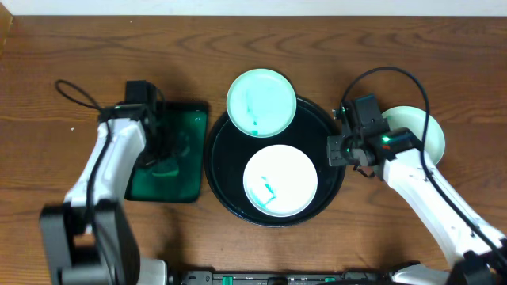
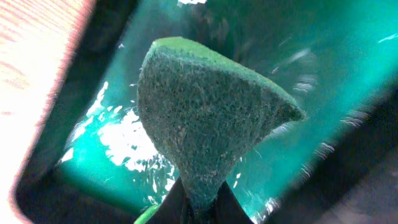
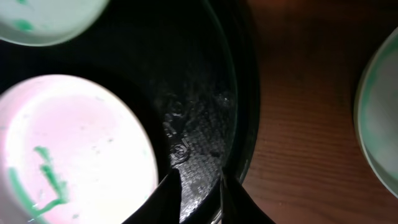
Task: Clean dirty plates on tray and stack at the side
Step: 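Grasp the green sponge from the water tray with the left gripper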
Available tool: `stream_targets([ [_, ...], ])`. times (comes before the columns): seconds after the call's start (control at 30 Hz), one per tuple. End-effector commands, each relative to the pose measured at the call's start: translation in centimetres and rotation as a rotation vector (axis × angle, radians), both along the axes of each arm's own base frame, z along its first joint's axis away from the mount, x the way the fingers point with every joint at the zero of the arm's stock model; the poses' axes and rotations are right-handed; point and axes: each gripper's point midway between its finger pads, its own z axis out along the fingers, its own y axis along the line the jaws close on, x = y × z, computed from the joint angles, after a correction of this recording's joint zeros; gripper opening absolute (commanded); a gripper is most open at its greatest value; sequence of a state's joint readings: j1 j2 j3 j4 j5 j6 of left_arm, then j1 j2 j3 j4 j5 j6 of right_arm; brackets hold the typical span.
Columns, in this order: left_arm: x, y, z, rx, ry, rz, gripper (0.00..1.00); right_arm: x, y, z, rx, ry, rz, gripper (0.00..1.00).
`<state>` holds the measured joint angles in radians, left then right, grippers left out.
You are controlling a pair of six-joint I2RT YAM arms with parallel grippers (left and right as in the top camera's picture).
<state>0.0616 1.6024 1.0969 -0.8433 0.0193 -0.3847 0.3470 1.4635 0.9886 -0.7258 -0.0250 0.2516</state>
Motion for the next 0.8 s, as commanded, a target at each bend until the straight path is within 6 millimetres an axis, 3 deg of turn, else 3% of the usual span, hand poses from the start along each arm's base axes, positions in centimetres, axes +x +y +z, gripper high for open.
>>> stream_targets([
  [0.0, 0.6, 0.0, 4.7, 0.017, -0.131, -0.03, 0.08, 0.3, 0.2, -2.0, -0.014, 0.053, 0.064, 0.25],
  [0.13, -0.5, 0.0, 6.5, 0.025, -0.161, -0.052, 0.07, -0.8, 4.6, -4.1, 0.175, 0.134, 0.297, 0.41],
  [0.27, -1.3, -0.1, 6.9, 0.024, -0.152, -0.053, 0.07, -1.4, 6.4, -5.4, 0.266, 0.179, 0.375, 0.44],
  [0.4, -1.6, -0.2, 6.8, 0.02, -0.138, -0.053, 0.07, -1.6, 5.8, -7.5, 0.229, 0.228, 0.357, 0.3],
  [0.5, -1.6, -0.2, 6.8, 0.019, -0.138, -0.053, 0.07, -1.2, 4.9, -9.3, 0.176, 0.26, 0.285, 0.02],
  [0.67, -1.5, -0.9, 6.8, -0.024, -0.143, -0.063, 0.07, 0.3, 1.9, -10.5, 0.039, 0.249, 0.023, 0.01],
  [0.77, -1.4, -1.6, 6.8, -0.047, -0.148, -0.077, 0.07, 0.8, 1.8, -10.3, 0.046, 0.235, -0.057, 0.01],
])
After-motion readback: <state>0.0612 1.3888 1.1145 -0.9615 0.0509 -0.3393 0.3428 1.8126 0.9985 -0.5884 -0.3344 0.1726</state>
